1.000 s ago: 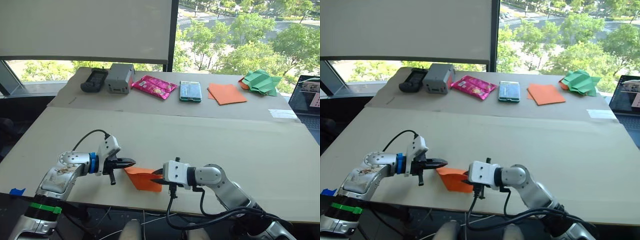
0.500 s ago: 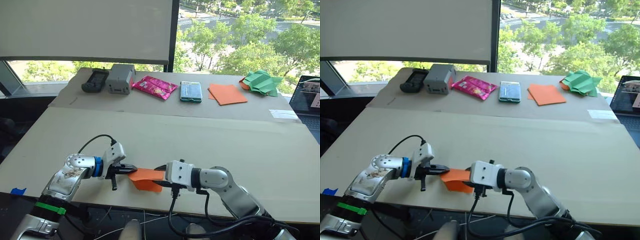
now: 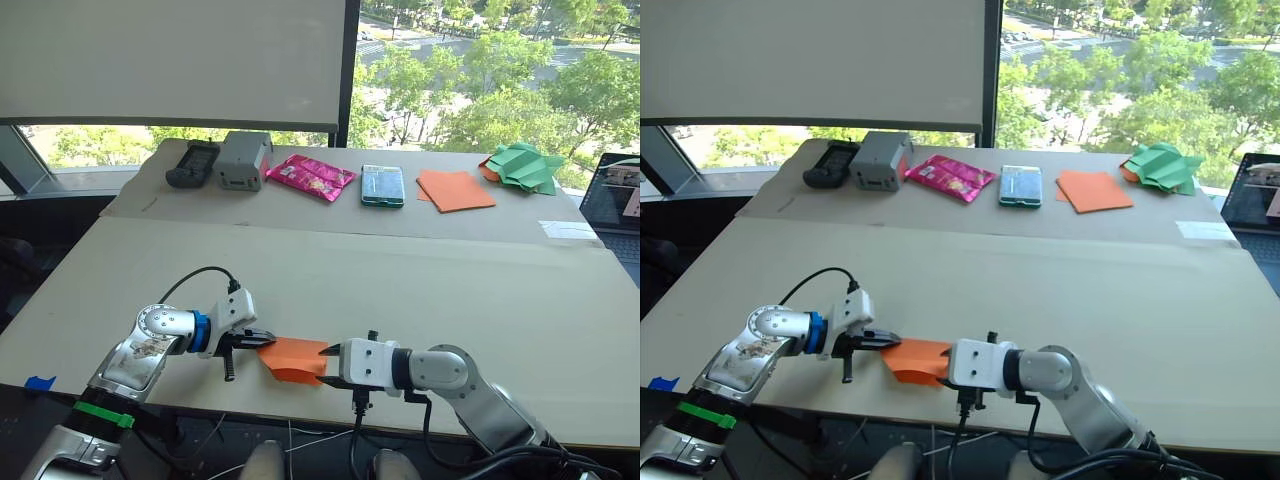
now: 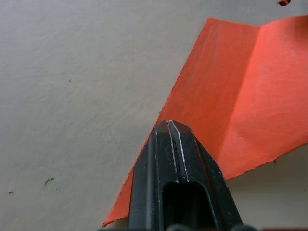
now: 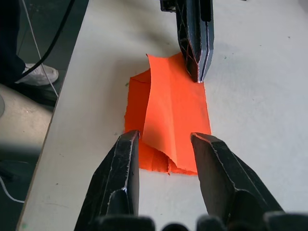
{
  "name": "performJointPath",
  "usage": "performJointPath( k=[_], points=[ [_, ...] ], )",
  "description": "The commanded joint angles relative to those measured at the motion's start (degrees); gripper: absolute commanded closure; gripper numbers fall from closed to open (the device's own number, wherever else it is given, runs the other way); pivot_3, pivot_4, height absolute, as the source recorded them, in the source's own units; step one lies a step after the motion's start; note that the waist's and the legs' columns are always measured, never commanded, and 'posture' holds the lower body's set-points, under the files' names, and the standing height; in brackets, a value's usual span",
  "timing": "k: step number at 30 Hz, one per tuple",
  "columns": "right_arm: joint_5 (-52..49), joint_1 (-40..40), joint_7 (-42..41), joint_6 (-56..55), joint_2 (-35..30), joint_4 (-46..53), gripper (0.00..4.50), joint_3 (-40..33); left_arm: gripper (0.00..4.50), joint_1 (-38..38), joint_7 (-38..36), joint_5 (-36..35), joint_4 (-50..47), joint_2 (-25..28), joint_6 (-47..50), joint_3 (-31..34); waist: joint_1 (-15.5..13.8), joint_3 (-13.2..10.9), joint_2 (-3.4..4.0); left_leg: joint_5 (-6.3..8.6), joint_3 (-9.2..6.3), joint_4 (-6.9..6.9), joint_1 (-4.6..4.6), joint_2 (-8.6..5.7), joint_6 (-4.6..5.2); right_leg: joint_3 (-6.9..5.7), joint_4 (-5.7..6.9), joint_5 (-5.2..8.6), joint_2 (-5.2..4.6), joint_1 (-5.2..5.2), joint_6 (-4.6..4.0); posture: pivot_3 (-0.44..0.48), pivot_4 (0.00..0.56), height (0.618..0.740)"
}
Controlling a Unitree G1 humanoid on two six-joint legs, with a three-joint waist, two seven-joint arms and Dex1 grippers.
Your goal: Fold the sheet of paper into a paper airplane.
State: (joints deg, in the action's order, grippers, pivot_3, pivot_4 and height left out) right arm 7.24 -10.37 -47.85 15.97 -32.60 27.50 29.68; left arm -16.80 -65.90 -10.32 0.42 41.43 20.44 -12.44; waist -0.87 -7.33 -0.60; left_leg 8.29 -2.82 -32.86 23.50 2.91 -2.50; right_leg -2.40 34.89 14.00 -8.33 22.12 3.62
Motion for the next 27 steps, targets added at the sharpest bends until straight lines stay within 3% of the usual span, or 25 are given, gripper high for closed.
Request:
performJointPath(
  k=[1,16,22,27],
  points=[
    [1.33,0.10,1.15,-2.90,0.82,0.57,2.59,0.49,4.50,0.75,-0.39,1.45,-0.83,0.66,2.07,-2.19,0.02,0.00,-0.01,0.00,0.00,0.00,0.00,0.00,0.00,0.00,0.00,0.00,0.00,0.00,0.00,0.000,0.150,0.702],
    [4.54,-0.88,2.42,-6.32,3.53,-3.48,2.59,0.81,4.50,0.41,0.10,1.80,-2.67,0.93,3.90,-1.56,0.09,0.01,-0.03,-0.01,0.00,0.00,0.00,0.00,0.01,0.00,0.02,0.00,0.00,0.01,0.00,0.000,0.150,0.702],
    [4.11,-2.07,0.95,-8.43,3.61,-4.81,4.47,1.27,4.50,0.49,0.83,2.33,-2.89,0.89,4.16,-1.38,0.11,0.01,-0.04,0.00,0.00,0.00,-0.01,0.00,0.01,0.00,0.02,0.00,0.00,0.00,0.00,0.000,0.150,0.702],
    [3.17,-2.89,-0.56,-7.66,4.46,-6.16,4.47,1.39,4.50,0.88,1.06,2.31,-3.24,1.04,4.02,-1.30,0.12,0.01,-0.04,-0.01,-0.01,0.00,-0.01,0.00,0.01,0.00,0.03,0.00,0.01,0.01,0.00,0.000,0.150,0.702]
  ],
)
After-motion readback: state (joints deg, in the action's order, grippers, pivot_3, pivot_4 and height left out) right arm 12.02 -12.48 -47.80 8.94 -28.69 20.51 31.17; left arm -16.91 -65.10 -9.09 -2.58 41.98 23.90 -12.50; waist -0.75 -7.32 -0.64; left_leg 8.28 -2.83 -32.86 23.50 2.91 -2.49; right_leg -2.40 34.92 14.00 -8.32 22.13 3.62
